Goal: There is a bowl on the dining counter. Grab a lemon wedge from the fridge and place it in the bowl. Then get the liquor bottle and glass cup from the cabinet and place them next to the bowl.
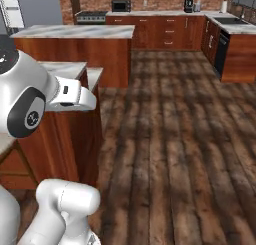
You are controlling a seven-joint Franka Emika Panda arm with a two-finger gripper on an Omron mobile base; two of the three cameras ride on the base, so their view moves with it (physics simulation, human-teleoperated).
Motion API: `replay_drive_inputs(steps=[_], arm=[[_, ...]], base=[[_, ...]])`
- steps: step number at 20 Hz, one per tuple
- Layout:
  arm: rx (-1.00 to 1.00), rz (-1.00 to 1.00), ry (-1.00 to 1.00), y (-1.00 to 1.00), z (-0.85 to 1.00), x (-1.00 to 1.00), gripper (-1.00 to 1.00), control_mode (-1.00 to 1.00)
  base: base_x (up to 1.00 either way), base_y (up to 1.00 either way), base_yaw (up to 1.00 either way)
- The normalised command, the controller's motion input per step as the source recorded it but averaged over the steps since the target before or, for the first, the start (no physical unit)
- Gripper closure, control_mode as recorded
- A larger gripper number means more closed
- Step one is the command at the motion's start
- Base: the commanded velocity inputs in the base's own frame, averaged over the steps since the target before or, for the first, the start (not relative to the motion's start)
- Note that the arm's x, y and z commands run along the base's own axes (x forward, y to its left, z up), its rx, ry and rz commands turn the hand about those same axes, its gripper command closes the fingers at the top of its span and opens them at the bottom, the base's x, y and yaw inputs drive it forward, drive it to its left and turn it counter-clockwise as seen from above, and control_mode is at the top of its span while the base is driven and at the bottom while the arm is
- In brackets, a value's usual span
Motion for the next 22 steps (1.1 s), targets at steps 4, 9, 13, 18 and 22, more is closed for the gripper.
replay_drive_inputs(steps=[4, 9, 13, 18, 22], arm=[[0.0, 0.0, 0.0, 0.0, 0.0, 0.0, -1.0, 1.0], [0.0, 0.0, 0.0, 0.0, 0.0, 0.0, -1.0, 1.0], [0.0, 0.0, 0.0, 0.0, 0.0, 0.0, -1.0, 1.0], [0.0, 0.0, 0.0, 0.0, 0.0, 0.0, -1.0, 1.0], [0.0, 0.0, 0.0, 0.0, 0.0, 0.0, -1.0, 1.0]], base=[[1.0, -1.0, 0.04], [1.0, -0.94, 0.11], [1.0, -0.82, 0.11], [1.0, -0.72, 0.07], [1.0, -0.55, 0.01]])
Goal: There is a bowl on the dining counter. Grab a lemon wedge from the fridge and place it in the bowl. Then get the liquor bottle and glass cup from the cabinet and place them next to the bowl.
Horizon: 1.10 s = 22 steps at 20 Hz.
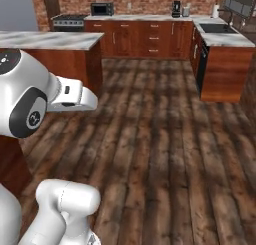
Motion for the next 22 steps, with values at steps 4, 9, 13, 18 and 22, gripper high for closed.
replay_drive_inputs(steps=[4, 9, 13, 18, 22], arm=[[0.0, 0.0, 0.0, 0.0, 0.0, 0.0, -1.0, 1.0], [0.0, 0.0, 0.0, 0.0, 0.0, 0.0, -1.0, 1.0], [0.0, 0.0, 0.0, 0.0, 0.0, 0.0, -1.0, 1.0], [0.0, 0.0, 0.0, 0.0, 0.0, 0.0, -1.0, 1.0], [0.0, 0.0, 0.0, 0.0, 0.0, 0.0, -1.0, 1.0]], base=[[1.0, -0.4, 0.0], [1.0, -0.22, 0.0], [1.0, 0.0, -0.01], [1.0, 0.0, -0.03], [1.0, 0.0, -0.03]])
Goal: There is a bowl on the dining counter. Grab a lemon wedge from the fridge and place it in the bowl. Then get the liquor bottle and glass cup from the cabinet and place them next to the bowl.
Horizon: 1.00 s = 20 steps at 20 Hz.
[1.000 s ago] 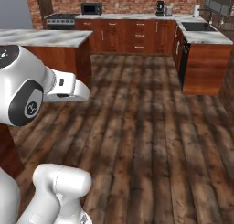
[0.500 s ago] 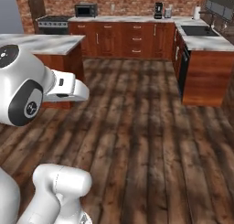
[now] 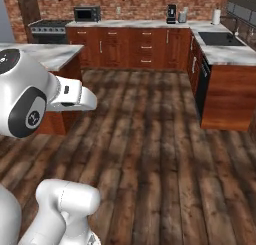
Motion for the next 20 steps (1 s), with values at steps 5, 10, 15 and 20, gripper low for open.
replay_drive_inputs(steps=[5, 10, 15, 20], arm=[[0.0, 0.0, 0.0, 0.0, 0.0, 0.0, -1.0, 1.0], [0.0, 0.0, 0.0, 0.0, 0.0, 0.0, -1.0, 1.0], [0.0, 0.0, 0.0, 0.0, 0.0, 0.0, -1.0, 1.0], [0.0, 0.0, 0.0, 0.0, 0.0, 0.0, -1.0, 1.0]], base=[[1.0, 0.0, -0.02], [1.0, 0.06, -0.03], [1.0, 0.11, -0.03], [1.0, 0.22, -0.04]])
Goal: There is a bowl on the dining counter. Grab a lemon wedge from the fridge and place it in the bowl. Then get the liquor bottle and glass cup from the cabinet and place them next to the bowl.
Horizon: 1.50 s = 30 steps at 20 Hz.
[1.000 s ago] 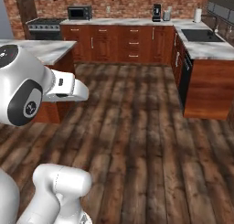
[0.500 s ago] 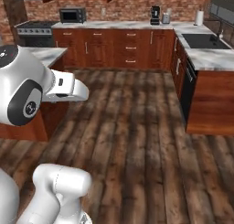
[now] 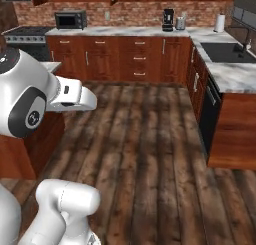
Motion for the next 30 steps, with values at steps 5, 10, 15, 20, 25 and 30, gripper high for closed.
replay_drive_inputs(steps=[5, 10, 15, 20, 25, 30], arm=[[0.0, 0.0, 0.0, 0.0, 0.0, 0.0, -1.0, 1.0], [0.0, 0.0, 0.0, 0.0, 0.0, 0.0, -1.0, 1.0], [0.0, 0.0, 0.0, 0.0, 0.0, 0.0, -1.0, 1.0], [0.0, 0.0, 0.0, 0.0, 0.0, 0.0, -1.0, 1.0], [0.0, 0.0, 0.0, 0.0, 0.0, 0.0, -1.0, 1.0], [0.0, 0.0, 0.0, 0.0, 0.0, 0.0, -1.0, 1.0]], base=[[1.0, 0.27, -0.05], [1.0, 0.3, -0.07], [1.0, 0.28, -0.08], [1.0, 0.2, -0.07], [1.0, 0.17, -0.07], [1.0, 0.21, -0.07]])
